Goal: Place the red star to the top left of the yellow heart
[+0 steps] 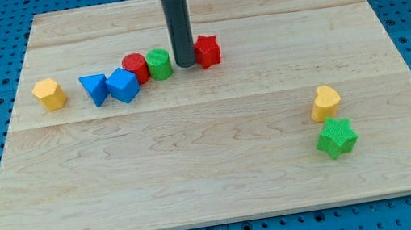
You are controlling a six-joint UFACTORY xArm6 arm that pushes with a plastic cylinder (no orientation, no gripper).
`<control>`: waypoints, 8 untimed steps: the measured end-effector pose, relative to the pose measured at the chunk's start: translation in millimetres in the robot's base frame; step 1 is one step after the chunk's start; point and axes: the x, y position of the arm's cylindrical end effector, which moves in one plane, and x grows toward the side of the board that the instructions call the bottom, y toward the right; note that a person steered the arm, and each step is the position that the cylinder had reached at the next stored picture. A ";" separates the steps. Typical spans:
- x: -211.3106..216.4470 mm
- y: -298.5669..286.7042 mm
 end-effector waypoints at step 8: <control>25.9 152.6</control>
